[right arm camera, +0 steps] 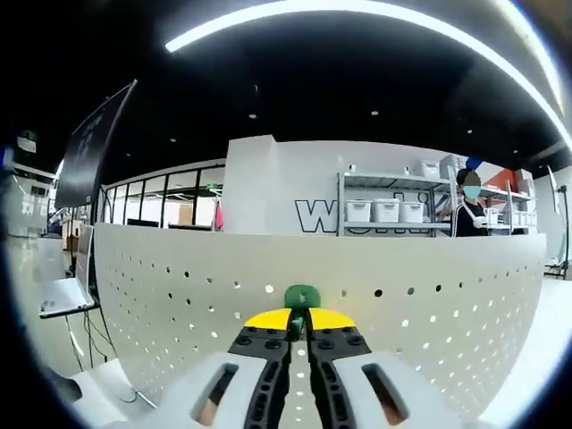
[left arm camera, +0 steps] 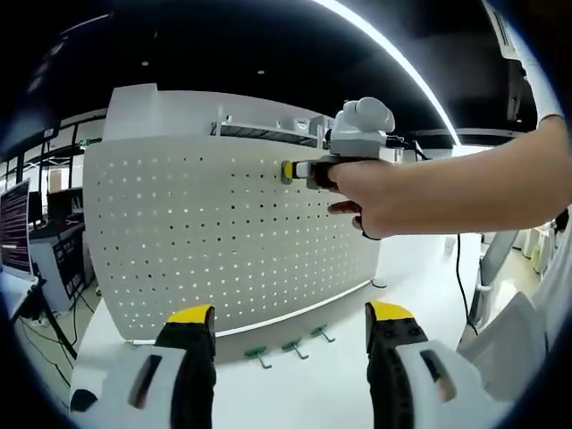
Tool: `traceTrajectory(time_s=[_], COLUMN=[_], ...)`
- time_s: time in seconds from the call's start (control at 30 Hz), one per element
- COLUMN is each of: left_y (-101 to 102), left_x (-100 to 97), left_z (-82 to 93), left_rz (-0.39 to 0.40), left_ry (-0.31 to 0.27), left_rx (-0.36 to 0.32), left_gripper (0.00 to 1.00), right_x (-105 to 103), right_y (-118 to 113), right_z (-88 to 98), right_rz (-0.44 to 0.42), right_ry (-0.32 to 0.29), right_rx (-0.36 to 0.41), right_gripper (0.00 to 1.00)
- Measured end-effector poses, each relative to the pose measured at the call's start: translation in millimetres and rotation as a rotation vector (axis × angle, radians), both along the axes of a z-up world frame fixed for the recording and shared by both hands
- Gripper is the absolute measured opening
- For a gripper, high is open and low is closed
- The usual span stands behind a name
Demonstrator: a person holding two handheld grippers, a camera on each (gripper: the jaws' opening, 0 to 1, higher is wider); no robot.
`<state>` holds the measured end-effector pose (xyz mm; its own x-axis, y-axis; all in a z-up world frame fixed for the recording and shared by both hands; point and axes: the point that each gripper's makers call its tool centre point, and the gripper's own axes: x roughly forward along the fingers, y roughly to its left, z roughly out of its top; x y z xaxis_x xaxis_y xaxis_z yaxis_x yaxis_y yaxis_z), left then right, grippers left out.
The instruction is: Insert the hook assembly into the mounting plate slot until the hook locks in place.
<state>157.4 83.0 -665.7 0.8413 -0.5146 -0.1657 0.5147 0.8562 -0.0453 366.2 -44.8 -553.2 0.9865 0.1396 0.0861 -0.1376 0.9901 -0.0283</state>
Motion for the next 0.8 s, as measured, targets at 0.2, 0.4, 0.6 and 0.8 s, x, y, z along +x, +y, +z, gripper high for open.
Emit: traceTrajectory(time_s=[0.2, 0.4, 0.6, 0.8], left_y=[-0.8, -1.4, -3.7, -4.4], left_x=[-1.6, 0.2, 2.6, 4.5], left_z=[-4.0, -0.1, 1.3, 0.8], left_rz=[-0.001, 0.005, -0.002, -0.008], left_ry=[0.006, -0.004, -0.004, -0.007], left_rx=[0.007, 0.010, 0.012, 0.017], left_gripper=[0.70, 0.70, 0.70, 0.71], right_x=[-1.0, -5.4, -9.2, -14.9], right_y=[0.2, -0.1, 5.5, 10.6], right_z=[0.0, 0.0, 0.0, 0.6], right_rz=[0.017, 0.057, 0.144, 0.266], right_ry=[0.002, -0.009, -0.034, -0.068], right_rx=[0.000, 0.025, 0.013, 0.044], right_gripper=[0.04, 0.05, 0.18, 0.35])
